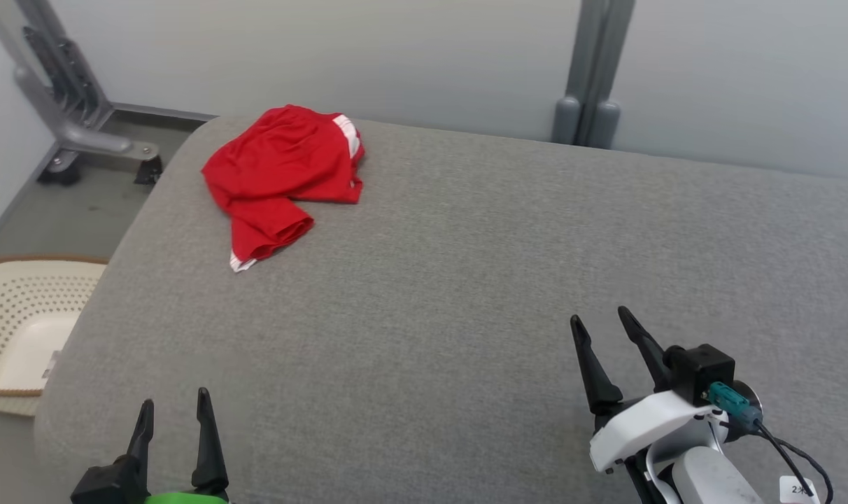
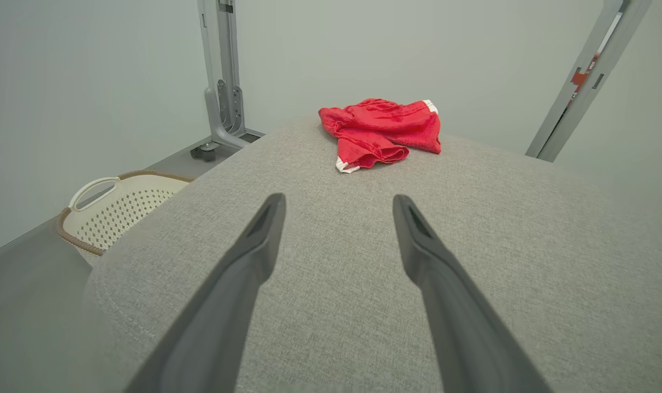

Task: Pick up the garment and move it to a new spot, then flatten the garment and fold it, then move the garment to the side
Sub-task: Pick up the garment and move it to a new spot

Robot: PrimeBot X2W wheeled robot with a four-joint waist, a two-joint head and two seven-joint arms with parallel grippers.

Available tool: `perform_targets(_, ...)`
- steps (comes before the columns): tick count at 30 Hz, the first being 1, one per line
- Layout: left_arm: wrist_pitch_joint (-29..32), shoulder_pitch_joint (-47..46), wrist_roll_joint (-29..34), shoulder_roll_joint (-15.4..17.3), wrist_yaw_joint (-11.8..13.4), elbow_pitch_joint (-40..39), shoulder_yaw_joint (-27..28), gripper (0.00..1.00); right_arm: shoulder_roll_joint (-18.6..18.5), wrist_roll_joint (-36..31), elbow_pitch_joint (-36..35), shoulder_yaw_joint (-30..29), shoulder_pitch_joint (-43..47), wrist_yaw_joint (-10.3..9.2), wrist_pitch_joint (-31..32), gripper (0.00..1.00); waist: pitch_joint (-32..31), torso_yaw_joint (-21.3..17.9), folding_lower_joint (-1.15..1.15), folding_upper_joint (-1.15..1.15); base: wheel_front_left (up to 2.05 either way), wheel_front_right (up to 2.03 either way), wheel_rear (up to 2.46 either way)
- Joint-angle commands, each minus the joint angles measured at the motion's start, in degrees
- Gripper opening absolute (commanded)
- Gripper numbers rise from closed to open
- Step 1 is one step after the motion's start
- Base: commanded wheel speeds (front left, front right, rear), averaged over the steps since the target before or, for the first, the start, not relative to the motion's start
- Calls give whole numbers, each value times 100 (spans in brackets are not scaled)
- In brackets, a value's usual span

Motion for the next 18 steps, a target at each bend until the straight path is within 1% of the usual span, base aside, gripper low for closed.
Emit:
perform_targets(1, -1, 66, 18, 28, -21, 2, 8, 100, -17, 31, 33, 11, 76, -9, -15, 100, -50, 563, 0, 0, 0, 0, 0)
perform_targets(5, -1, 124, 34, 32, -50, -3, 35, 100, -19, 51, 70, 70, 79, -9, -15, 100, -72, 766, 0, 0, 0, 0, 0)
perform_targets(9, -1, 138, 39, 30, -54, -13, 63, 100, -18, 72, 106, 134, 44, -9, -15, 100, -66, 857, 0, 0, 0, 0, 0)
perform_targets(14, -1, 143, -21, 23, -70, -9, 68, 100, -20, 9, 80, 197, -35, -9, -15, 100, 27, 833, 0, 0, 0, 0, 0)
perform_targets(18, -1, -76, 33, 46, -103, -8, 44, 100, -21, -116, 11, 166, -157, -9, -15, 100, 226, 698, 0, 0, 0, 0, 0)
